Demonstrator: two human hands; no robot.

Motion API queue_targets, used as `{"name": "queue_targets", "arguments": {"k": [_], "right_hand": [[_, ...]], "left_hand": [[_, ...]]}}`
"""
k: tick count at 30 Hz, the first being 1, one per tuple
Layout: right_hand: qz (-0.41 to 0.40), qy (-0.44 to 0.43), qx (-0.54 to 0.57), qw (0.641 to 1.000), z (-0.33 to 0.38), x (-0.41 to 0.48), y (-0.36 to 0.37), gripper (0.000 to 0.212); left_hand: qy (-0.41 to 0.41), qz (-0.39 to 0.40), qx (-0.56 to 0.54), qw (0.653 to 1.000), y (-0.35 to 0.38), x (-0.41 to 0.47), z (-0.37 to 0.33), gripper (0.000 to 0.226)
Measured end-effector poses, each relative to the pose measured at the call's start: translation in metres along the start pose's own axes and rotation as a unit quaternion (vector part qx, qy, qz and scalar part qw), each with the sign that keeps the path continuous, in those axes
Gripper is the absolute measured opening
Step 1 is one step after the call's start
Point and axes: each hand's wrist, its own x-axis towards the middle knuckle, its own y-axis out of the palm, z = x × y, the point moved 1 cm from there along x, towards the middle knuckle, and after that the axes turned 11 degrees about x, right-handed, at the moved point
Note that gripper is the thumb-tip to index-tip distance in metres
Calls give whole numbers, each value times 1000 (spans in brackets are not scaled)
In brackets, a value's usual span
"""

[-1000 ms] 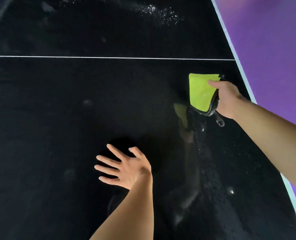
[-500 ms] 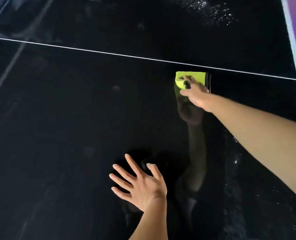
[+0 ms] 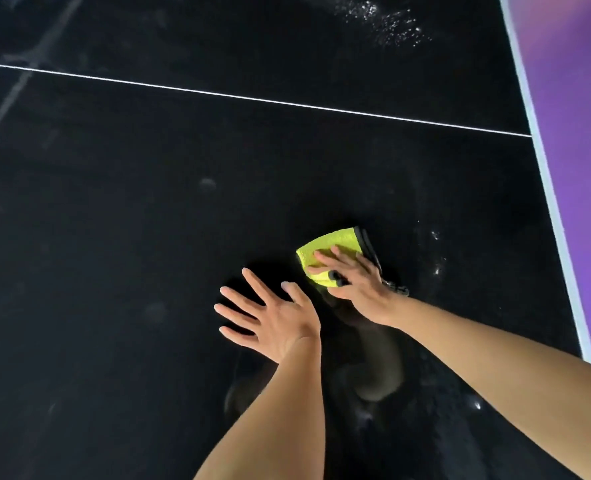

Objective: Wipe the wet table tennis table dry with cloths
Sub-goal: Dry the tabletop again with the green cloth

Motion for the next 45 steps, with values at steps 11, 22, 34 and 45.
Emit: {"name": "queue_targets", "arguments": {"k": [11, 22, 34, 45], "right_hand": [[4, 172, 173, 970, -37, -277, 137, 52], [-261, 299, 642, 657, -16, -338, 75, 34], [-429, 166, 595, 660, -46, -204, -138, 32], [-435, 95, 163, 880, -59, 43, -294, 30]], "left_hand": [[168, 3, -2, 986, -8, -10, 22, 64], [431, 7, 56, 901, -2, -60, 4, 66], [346, -63, 143, 925, 36, -47, -38, 71], [324, -121, 167, 923, 52, -38, -45, 74]]}}
